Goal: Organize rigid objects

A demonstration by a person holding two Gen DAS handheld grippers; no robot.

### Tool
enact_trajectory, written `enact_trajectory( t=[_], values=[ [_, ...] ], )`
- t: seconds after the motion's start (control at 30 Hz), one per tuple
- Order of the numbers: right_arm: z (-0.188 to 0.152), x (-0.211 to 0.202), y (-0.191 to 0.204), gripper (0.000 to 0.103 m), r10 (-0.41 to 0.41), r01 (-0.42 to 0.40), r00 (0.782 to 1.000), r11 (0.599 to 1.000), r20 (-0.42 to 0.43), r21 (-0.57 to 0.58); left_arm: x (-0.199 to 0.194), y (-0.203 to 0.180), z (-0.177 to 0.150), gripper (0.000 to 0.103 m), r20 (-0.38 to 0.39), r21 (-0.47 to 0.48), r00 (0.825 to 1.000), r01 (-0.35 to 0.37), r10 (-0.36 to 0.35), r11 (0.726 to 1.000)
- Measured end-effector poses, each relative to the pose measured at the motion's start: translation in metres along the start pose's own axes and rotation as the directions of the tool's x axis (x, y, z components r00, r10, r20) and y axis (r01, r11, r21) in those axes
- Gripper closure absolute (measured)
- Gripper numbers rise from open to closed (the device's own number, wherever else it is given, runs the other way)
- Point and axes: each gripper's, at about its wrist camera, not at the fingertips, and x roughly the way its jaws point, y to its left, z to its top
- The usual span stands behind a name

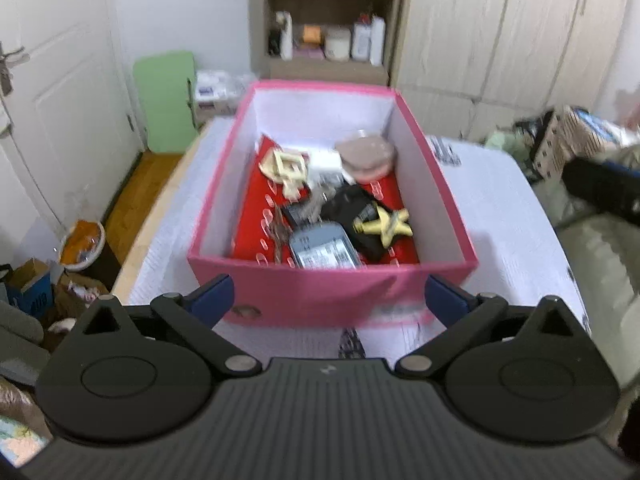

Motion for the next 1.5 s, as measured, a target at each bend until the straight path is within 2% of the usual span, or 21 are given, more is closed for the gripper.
enact_trajectory(
  t=[0.1,0.2,0.33,0.43,0.57,0.77,1.03,1.5],
  values=[
    [-0.001,-0.004,0.0,0.0,-0.043,0.044,0.998,0.998,-0.042,0.042,0.003,-0.004,-0.003,0.0,-0.04,0.009,0.999,-0.019,0.019,1.0],
    [-0.003,-0.01,-0.003,0.0,-0.052,0.059,0.996,0.994,-0.074,0.088,0.002,-0.008,-0.007,0.0,-0.031,0.027,0.999,-0.038,0.039,0.999],
    [-0.011,-0.014,0.002,0.0,-0.135,0.143,0.983,0.988,-0.123,0.058,-0.001,-0.012,-0.012,0.0,0.001,0.025,0.998,-0.064,0.064,0.998],
    [-0.016,-0.018,0.003,0.0,-0.163,0.17,0.973,0.985,-0.161,0.03,-0.004,-0.016,-0.015,0.0,0.007,0.037,0.998,-0.06,0.059,0.998],
    [-0.02,-0.026,0.001,0.0,-0.218,0.223,0.962,0.975,-0.162,0.015,-0.008,-0.023,-0.018,0.0,0.013,0.051,0.999,-0.044,0.044,0.998],
    [-0.024,-0.033,-0.008,0.0,-0.207,0.221,0.962,0.973,-0.18,0.06,-0.014,-0.029,-0.022,0.0,0.032,0.051,0.998,-0.053,0.052,0.997],
    [-0.027,-0.034,-0.017,0.0,-0.238,0.257,0.952,0.963,-0.195,0.082,-0.014,-0.032,-0.023,0.0,0.037,0.042,0.998,-0.059,0.058,0.997],
    [-0.03,-0.031,-0.02,0.0,-0.251,0.266,0.947,0.963,-0.203,0.051,-0.012,-0.035,-0.022,0.0,0.041,0.028,0.997,-0.071,0.07,0.997]
  ],
)
